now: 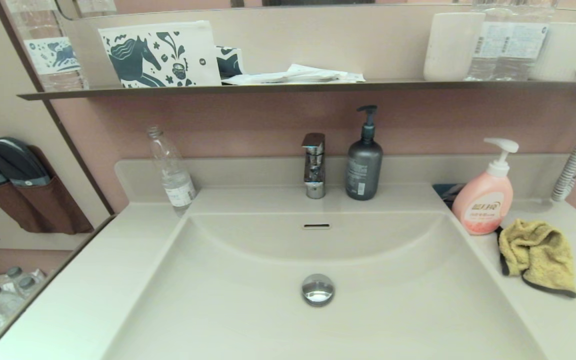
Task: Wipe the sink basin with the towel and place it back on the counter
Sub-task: Pick up the cloth
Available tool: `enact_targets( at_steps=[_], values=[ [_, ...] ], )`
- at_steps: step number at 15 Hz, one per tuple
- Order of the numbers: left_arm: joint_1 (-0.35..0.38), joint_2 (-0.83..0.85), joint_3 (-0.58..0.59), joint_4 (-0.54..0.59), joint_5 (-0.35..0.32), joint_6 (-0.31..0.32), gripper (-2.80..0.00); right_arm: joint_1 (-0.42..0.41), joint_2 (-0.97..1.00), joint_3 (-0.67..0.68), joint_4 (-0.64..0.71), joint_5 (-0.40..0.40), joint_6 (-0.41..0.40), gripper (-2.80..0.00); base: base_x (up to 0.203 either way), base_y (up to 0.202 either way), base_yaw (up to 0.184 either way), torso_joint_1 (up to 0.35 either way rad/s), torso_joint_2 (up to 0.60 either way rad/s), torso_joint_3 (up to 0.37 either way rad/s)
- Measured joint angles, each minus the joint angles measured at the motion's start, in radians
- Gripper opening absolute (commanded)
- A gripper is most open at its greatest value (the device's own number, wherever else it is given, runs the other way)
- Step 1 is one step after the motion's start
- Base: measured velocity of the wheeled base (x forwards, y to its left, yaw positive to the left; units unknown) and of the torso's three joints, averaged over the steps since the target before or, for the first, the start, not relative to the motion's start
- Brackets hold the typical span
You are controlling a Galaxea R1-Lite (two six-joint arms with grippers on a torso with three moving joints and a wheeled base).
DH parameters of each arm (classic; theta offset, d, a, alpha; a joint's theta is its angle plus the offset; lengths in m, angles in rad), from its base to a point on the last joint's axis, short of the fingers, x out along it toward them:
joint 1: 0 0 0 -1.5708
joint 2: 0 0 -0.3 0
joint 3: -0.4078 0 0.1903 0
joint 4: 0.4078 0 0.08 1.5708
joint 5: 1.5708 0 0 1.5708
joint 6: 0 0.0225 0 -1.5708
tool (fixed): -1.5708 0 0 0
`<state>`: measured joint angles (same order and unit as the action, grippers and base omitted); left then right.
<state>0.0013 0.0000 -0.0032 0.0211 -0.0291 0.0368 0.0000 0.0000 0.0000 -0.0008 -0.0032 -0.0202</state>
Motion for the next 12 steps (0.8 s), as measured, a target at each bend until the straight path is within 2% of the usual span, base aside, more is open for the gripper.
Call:
enact_targets(
  at_steps=[5,8,12],
  values=[
    [0.0,0.0,0.0,0.0,0.0,0.0,-2.8,0.0,0.003,-0.037,0.021,-0.001,-0.005,-2.8,0.0,0.0,0.0,0.0,0.0,0.0],
    [0.0,0.0,0.0,0.0,0.0,0.0,-2.8,-0.001,0.07,-0.17,0.062,0.0,-0.002,-2.8,0.0,0.0,0.0,0.0,0.0,0.0],
    [0.0,0.0,0.0,0.0,0.0,0.0,-2.8,-0.001,0.284,-0.374,0.052,-0.042,0.018,-2.8,0.0,0.0,0.0,0.0,0.0,0.0]
  ],
)
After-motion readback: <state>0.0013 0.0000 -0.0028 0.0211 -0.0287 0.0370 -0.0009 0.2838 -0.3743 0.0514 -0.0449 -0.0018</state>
